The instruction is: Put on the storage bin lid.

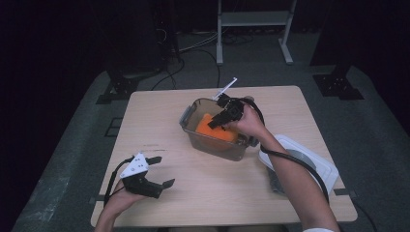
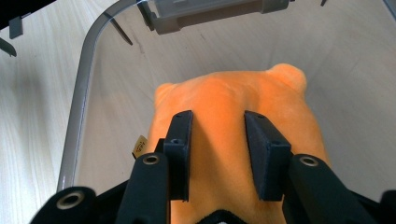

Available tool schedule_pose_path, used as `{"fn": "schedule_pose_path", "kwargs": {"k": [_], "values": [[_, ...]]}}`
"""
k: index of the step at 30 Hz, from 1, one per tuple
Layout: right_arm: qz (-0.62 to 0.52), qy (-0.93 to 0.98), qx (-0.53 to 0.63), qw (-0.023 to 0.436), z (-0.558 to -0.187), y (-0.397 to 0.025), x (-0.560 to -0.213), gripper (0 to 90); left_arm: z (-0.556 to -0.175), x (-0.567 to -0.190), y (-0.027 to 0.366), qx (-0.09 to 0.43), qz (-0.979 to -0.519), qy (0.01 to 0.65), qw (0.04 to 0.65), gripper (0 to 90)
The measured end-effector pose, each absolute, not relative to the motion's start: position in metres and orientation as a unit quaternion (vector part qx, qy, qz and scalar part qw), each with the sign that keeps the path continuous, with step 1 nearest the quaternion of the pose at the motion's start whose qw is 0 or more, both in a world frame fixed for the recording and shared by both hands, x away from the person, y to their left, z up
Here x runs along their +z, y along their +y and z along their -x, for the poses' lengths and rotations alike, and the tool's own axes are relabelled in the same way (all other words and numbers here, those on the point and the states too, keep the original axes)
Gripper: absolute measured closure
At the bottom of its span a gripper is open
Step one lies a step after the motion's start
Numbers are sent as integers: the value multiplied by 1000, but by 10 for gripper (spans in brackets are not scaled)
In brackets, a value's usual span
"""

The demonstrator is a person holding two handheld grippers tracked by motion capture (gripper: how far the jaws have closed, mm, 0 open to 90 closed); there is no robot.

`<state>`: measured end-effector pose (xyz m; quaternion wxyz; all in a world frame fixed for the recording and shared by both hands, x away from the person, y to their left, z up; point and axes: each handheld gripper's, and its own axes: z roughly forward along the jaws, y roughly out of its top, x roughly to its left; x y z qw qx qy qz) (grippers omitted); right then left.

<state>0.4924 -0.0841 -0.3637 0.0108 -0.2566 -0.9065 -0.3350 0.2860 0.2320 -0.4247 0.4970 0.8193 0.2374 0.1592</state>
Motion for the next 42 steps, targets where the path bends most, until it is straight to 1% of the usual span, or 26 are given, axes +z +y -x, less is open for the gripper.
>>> {"fn": "schedule_pose_path", "kwargs": {"k": [13,17,19,23,31,42], "values": [[261,-904,-339,16,-490,-90,-361,577,-286,-425,231,158,-819,237,497,72],[257,-902,-346,15,-488,-97,-356,556,-286,-425,231,158,-820,237,497,71],[259,-898,-355,21,-486,-100,-353,547,-286,-425,230,158,-821,236,495,71],[254,-896,-364,15,-480,-106,-347,530,-286,-425,230,157,-822,235,494,71],[246,-891,-381,11,-465,-127,-338,503,-286,-426,229,157,-821,237,495,71],[249,-880,-403,-6,-443,-170,-325,460,-287,-427,227,156,-825,234,490,71]]}}
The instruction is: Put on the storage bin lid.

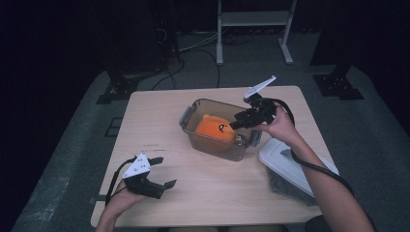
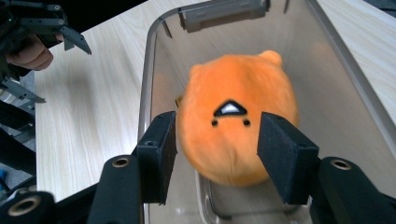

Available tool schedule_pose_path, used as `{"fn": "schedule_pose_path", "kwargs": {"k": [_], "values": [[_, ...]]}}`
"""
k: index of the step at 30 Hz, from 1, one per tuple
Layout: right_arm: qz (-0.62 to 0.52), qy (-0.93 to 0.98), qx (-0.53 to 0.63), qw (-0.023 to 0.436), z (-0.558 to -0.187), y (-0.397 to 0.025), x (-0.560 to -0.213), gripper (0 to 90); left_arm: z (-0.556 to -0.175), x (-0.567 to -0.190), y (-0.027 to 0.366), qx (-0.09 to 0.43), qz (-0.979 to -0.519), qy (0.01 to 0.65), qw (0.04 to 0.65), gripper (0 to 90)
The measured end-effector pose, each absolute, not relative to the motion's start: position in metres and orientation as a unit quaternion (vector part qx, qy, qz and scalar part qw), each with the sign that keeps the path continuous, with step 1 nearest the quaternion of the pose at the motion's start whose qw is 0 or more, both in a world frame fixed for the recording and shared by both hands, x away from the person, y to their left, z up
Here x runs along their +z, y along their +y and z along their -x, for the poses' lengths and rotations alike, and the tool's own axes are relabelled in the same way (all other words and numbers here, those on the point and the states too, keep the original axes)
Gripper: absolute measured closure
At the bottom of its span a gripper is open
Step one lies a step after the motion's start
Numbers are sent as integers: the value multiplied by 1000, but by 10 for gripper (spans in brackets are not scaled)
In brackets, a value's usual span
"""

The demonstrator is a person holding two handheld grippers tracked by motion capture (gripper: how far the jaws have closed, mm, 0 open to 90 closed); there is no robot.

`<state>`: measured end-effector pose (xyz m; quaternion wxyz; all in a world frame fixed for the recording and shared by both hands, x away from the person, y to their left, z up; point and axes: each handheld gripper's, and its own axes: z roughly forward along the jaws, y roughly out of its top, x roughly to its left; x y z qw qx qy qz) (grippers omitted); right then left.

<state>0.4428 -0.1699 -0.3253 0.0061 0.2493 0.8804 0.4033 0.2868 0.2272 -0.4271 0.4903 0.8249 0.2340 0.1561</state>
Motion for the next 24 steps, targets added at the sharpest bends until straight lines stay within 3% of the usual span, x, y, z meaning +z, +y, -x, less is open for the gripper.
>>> {"fn": "schedule_pose_path", "kwargs": {"k": [24], "values": [[-299,851,432,24,-402,-259,-340,413,-287,-429,226,155,-826,237,488,71]]}}
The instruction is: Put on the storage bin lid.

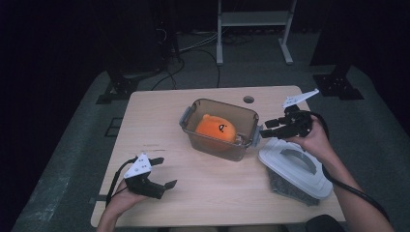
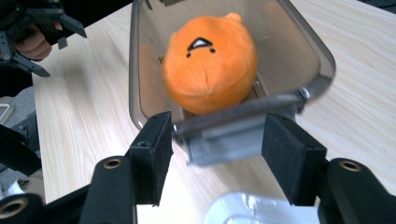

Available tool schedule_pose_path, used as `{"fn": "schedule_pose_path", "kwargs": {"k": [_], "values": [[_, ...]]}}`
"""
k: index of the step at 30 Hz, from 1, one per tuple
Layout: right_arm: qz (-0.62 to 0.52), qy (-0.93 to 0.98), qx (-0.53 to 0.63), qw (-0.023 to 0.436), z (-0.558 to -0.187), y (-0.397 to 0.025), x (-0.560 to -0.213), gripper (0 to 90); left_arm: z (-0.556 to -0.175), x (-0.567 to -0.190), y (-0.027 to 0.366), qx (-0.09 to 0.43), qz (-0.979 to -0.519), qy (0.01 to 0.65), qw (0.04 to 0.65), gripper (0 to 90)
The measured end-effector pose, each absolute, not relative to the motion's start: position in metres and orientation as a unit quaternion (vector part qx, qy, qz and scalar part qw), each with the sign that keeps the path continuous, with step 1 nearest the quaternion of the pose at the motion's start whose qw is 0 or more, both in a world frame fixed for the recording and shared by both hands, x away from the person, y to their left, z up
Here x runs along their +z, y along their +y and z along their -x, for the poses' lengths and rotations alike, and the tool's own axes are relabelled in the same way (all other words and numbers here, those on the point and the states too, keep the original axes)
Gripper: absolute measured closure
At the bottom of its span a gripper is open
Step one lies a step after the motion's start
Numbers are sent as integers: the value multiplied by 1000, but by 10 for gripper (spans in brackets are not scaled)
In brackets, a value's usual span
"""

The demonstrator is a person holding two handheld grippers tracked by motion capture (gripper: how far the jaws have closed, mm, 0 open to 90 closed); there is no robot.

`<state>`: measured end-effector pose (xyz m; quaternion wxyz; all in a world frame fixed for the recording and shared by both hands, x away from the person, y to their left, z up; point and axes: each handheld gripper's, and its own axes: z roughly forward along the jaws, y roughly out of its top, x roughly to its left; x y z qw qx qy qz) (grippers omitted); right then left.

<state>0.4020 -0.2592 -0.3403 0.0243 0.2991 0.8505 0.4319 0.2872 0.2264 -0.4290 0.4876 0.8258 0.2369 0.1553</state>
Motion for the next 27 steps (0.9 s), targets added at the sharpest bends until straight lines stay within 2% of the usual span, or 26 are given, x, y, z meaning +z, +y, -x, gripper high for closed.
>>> {"fn": "schedule_pose_path", "kwargs": {"k": [27], "values": [[-354,831,427,40,-378,-319,-388,325,-286,-429,229,158,-824,241,487,71]]}}
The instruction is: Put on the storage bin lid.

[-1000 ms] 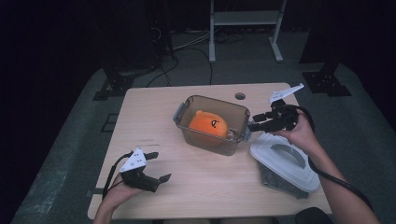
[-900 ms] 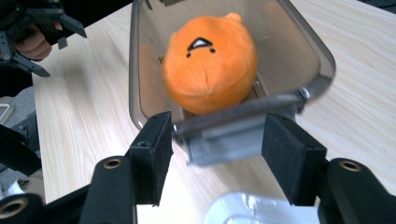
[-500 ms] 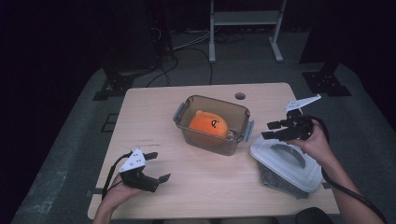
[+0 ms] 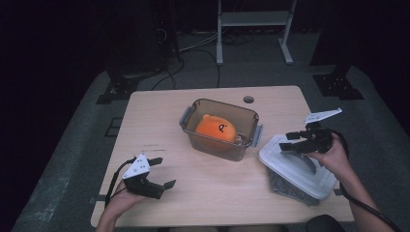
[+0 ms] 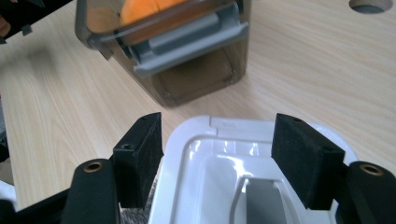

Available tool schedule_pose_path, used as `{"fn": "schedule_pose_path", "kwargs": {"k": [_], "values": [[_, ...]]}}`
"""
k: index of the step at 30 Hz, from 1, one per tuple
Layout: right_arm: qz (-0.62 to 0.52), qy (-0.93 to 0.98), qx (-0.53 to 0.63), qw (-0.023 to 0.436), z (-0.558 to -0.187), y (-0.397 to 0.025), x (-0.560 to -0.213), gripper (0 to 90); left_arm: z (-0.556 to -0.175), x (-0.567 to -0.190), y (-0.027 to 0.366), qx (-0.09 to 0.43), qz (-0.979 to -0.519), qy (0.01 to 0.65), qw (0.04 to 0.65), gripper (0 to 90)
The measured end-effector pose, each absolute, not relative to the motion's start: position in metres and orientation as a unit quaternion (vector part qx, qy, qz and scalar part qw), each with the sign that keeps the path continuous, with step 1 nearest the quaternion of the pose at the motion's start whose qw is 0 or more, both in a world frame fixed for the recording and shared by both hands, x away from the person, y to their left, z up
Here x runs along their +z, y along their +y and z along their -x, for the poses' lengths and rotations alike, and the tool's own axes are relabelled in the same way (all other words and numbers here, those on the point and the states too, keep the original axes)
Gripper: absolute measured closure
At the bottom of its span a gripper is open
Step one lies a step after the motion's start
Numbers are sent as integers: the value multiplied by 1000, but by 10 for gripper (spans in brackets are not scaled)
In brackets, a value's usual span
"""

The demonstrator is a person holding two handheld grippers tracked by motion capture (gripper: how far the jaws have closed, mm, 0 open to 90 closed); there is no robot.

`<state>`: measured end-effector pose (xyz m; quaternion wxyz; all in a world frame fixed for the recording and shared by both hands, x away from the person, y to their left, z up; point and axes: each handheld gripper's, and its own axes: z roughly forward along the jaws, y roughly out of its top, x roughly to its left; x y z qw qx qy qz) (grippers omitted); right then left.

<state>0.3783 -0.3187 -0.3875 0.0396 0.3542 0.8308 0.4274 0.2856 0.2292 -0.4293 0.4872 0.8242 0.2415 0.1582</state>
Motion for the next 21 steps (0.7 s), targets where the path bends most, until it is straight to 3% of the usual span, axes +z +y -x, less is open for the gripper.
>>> {"fn": "schedule_pose_path", "kwargs": {"k": [21], "values": [[-391,821,414,36,-365,-345,-425,335,-285,-430,229,157,-825,241,487,71]]}}
